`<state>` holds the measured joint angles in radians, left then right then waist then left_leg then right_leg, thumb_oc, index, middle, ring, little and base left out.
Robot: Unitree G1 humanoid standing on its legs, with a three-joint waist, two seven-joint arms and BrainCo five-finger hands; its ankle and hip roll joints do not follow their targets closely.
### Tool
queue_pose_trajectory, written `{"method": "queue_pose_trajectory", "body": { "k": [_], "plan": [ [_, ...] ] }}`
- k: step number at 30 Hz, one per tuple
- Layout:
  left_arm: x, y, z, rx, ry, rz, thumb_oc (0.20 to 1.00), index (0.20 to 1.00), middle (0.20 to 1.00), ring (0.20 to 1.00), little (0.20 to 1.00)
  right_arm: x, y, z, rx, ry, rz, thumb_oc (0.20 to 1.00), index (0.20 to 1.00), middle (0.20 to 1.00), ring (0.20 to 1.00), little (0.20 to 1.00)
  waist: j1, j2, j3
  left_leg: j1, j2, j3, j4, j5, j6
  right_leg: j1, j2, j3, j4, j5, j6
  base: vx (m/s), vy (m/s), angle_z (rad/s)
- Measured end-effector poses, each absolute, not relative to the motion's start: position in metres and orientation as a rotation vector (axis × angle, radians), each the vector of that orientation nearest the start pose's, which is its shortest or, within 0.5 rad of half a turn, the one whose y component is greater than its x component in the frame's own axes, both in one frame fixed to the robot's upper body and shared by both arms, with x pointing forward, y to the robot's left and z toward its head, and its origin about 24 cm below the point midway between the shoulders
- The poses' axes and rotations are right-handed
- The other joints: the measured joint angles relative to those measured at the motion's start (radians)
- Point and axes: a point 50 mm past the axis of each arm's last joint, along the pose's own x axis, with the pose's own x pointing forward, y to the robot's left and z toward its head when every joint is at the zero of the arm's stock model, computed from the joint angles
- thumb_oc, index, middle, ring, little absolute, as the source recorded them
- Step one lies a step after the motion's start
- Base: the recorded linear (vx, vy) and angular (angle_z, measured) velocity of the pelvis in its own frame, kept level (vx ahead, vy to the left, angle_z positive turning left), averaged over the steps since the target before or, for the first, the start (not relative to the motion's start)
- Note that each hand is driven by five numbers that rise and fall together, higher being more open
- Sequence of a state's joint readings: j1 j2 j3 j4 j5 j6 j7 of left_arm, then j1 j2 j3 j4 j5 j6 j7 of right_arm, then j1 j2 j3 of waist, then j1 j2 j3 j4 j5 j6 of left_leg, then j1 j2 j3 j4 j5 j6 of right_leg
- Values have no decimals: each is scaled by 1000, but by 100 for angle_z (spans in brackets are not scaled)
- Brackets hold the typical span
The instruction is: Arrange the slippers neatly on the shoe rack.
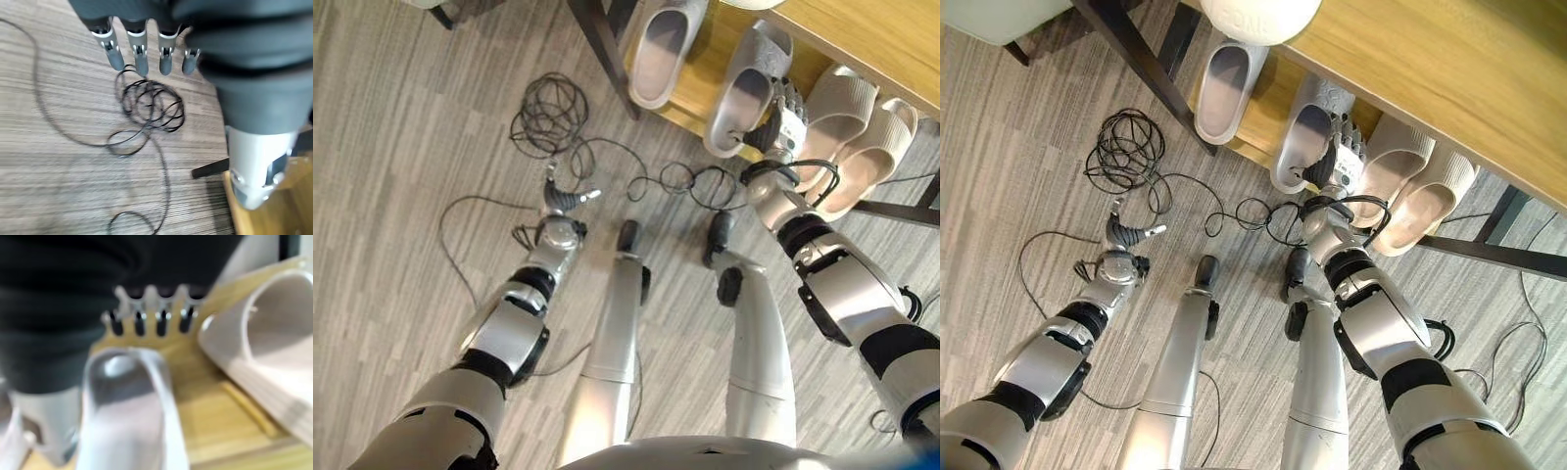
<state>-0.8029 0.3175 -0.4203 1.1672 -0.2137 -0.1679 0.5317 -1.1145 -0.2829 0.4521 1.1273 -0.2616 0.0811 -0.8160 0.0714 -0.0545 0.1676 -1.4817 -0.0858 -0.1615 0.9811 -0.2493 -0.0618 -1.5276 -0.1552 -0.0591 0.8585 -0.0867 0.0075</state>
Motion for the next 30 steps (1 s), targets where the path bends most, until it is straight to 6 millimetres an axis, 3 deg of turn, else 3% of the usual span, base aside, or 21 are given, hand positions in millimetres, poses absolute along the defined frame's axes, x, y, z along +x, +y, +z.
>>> {"method": "queue_pose_trajectory", "body": {
  "k": [6,12,20,30],
  "plan": [
    [367,193,48,479,122,388,1000,1000,1000,1000,1000,406,-154,169,-894,-305,-614,1000,1000,1000,1000,1000,-1,3,-2,0,0,3,1,0,0,0,0,2,-2,1,0,0,0,0],
    [376,184,61,469,93,390,1000,1000,1000,1000,1000,404,-141,153,-821,-252,-566,1000,1000,1000,1000,1000,-10,3,-2,0,0,5,5,-1,2,1,1,4,-2,3,2,0,0,0],
    [380,184,68,478,100,424,1000,1000,1000,1000,1000,400,-127,137,-632,-161,-545,1000,1000,1000,1000,1000,-27,4,-2,0,8,15,15,-5,8,2,10,14,-3,7,8,3,6,-4],
    [387,170,76,479,101,415,1000,1000,1000,1000,1000,397,-113,119,-435,-55,-466,1000,1000,1000,1000,1000,-28,4,-2,-1,11,14,21,-5,9,2,13,14,4,7,7,0,0,0]
  ]
}}
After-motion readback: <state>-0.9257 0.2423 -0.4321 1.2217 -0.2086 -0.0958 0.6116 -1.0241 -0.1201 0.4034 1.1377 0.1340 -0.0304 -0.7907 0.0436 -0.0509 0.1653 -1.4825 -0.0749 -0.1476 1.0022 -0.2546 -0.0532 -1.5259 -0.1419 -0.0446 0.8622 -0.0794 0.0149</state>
